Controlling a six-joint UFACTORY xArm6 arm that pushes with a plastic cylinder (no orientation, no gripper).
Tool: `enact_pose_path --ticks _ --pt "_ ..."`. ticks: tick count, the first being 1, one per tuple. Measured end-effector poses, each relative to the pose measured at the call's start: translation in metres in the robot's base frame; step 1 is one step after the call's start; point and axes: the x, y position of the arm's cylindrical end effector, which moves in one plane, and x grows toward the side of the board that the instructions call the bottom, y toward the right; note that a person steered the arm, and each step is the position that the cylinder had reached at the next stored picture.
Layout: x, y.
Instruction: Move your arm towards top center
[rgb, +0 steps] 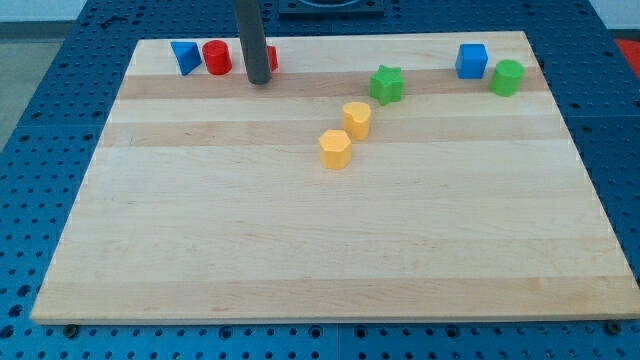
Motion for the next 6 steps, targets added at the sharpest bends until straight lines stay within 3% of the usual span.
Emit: enact_pose_path --ticks 2,4,6 --pt "-0.004 0.000" --pt "0.019 0.044" --pt "0.004 0.063"
